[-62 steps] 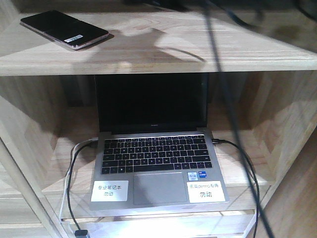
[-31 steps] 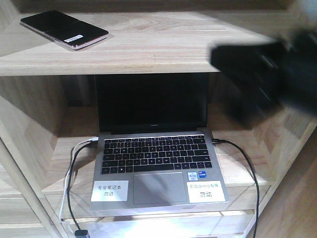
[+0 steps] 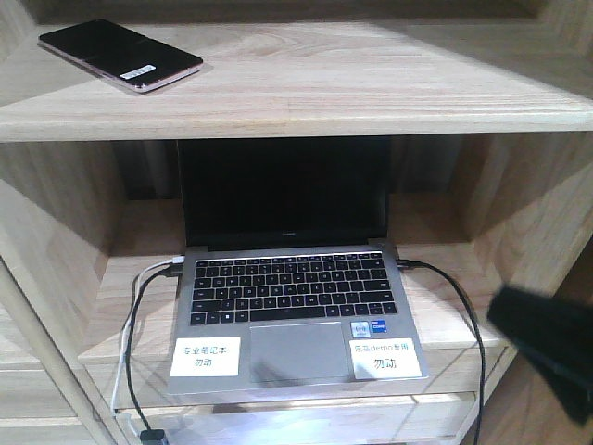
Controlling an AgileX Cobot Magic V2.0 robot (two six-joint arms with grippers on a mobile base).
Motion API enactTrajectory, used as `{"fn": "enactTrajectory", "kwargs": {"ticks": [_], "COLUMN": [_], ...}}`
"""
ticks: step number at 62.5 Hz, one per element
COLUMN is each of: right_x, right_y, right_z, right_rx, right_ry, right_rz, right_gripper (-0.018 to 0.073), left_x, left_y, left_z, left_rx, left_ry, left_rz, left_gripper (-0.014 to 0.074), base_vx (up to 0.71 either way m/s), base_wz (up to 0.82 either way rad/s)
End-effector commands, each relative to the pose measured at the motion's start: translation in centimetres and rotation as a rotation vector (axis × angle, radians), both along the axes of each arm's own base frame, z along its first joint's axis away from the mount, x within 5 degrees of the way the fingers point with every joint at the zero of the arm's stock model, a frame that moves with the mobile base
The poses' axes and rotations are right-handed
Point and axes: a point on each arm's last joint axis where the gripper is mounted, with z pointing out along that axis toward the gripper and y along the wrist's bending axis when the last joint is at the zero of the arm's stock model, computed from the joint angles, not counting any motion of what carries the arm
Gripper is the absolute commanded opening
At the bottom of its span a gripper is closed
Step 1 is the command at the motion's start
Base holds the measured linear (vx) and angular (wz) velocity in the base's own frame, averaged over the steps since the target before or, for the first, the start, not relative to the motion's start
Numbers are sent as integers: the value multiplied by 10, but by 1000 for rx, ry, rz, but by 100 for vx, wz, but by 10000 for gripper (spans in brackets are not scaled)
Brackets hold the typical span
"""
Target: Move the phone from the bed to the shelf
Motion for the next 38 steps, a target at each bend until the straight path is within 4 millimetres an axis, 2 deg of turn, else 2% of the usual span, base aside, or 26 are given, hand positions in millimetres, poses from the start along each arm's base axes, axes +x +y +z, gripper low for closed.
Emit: {"fn": "enactTrajectory", "kwargs": {"ticks": [1,38], "right_x": [-2,-4], "right_y": [-5,-7], "right_z": [2,0], "right_rx": [59,56], "right_ry": [-42,-50], "right_rz": [-41,-40], "right_gripper": [-6,-6], "left_x": [-1,-1], "left_y": [0,0], "left_z": [15,15], "left_rx": [-11,-11], "left_ry": [-108,-108], "left_rz": [-2,-2], "left_gripper": [1,1], "base_vx": [0,0], "base_wz": [0,0]}}
